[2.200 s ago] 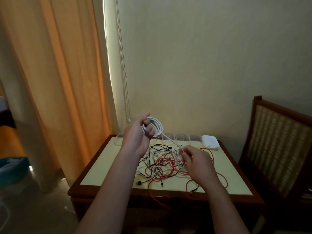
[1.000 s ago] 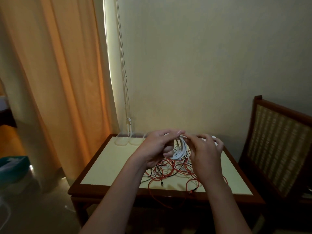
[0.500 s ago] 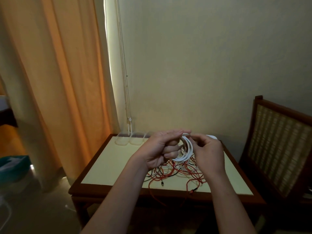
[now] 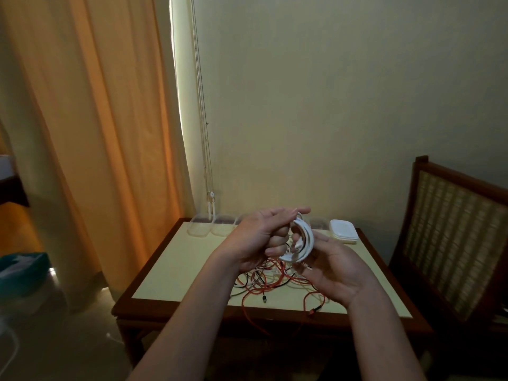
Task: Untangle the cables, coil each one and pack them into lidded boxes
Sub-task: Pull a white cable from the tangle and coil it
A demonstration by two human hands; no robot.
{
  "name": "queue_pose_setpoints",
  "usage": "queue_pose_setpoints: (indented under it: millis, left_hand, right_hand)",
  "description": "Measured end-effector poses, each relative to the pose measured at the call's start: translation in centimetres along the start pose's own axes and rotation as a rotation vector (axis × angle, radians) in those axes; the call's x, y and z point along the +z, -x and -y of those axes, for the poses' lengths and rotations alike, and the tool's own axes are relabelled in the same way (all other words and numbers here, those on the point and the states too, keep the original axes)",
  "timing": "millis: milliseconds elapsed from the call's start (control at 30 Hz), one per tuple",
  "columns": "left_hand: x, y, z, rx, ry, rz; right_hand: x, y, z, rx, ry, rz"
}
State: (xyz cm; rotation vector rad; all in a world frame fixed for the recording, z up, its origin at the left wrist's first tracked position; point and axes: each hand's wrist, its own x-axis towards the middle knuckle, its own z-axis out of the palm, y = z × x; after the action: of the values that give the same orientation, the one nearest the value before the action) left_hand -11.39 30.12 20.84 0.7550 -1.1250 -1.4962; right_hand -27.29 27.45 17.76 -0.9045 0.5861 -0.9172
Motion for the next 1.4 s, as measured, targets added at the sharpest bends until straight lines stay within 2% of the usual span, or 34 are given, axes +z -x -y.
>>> queue_pose_setpoints:
  millis: [167, 267, 500, 800, 933, 1067, 1233, 1400]
  left_hand:
    - [-0.2, -0.2, 0.0, 0.1, -0.241, -0.075]
    - [-0.2, -0.4, 0.3, 0.129, -0.362, -0.113]
    - [-1.0, -0.3, 0.2, 0.095, -0.38, -0.184]
    - [-2.1, -0.8, 0.5, 0.07, -0.344, -0.269]
    - [-2.8, -0.7, 0.6, 0.054, -0.369, -0.328]
    - [-2.5, -0.5, 0.6, 0.015, -0.373, -0.253]
    - [-0.9, -0.7, 0.3, -0.008, -0.2, -0.161]
    - [-0.3, -0.9, 0.0, 0.008, -0.069, -0.174]
  right_hand:
    - [0.0, -0.5, -0.6, -0.017, -0.095, 0.041]
    - [0.4, -0.4, -0.8, -0.147, 0.144, 0.087]
    - [0.7, 0.6, -0.5, -0.317, 0.81, -0.056]
    - [0.4, 0.1, -0.6, -0.403, 1.275, -0.142]
    - [-0.6, 0.6, 0.1, -0.536, 1.237, -0.151]
    - [-2.1, 1.0, 0.4, -0.681, 1.211, -0.207]
    - [-3.0, 1.0, 0.5, -0.788, 1.222, -0.333]
    - [-2.7, 0.0, 0.1, -0.926, 1.281, -0.454]
